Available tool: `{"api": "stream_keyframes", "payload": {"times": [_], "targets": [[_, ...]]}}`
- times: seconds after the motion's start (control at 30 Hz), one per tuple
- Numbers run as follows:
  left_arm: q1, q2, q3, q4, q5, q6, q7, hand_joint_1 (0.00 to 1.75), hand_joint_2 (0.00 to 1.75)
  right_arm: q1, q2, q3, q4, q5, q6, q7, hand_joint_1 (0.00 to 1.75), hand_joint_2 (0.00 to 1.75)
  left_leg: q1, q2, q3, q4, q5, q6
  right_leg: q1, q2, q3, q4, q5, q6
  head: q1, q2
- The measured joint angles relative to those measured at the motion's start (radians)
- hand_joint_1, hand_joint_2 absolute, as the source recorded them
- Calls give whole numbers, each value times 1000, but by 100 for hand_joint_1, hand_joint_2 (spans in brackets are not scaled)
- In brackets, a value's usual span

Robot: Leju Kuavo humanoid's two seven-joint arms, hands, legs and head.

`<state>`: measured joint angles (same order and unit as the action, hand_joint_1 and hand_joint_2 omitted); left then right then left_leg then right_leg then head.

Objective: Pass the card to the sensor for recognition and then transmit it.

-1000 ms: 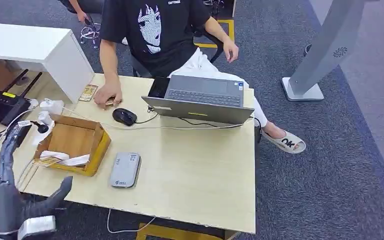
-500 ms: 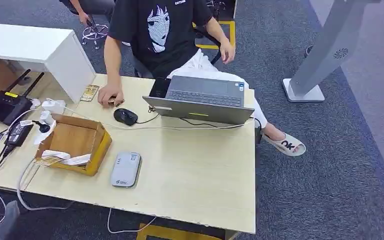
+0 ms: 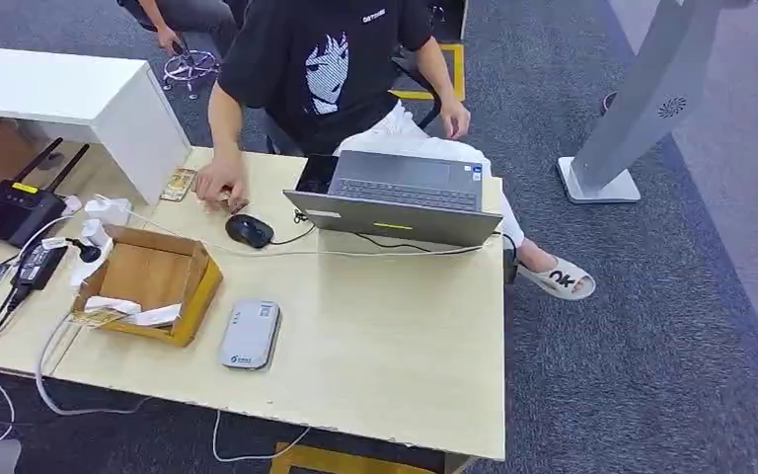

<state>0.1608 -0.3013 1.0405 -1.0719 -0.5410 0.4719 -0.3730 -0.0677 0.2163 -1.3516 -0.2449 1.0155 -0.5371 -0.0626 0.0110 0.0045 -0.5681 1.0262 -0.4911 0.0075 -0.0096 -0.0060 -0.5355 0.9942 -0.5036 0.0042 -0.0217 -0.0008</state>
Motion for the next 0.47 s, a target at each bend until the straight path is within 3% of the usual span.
{"api": "stream_keyframes", "payload": {"times": [0.13,0.23,0.27,0.47], "targets": [[-89,67,117,332,-143,94,104,0,175,-1,0,1,0,20,-1,3,0,175,0,-1,0,0,0,0,0,-1,0,0,0,0,0,0],[-130,100,134,515,-271,116,266,0,175,-1,-1,10,0,51,9,0,0,175,-1,-1,0,0,0,0,0,-1,0,0,0,0,0,0],[-139,106,134,556,-301,110,288,0,175,0,-1,15,0,61,17,0,0,175,-1,-1,0,0,0,0,0,-1,0,0,0,0,1,0],[-181,112,129,708,-380,71,279,0,175,-1,-2,45,0,101,38,2,0,175,0,-1,0,1,0,0,0,0,0,0,0,0,1,0]]}}
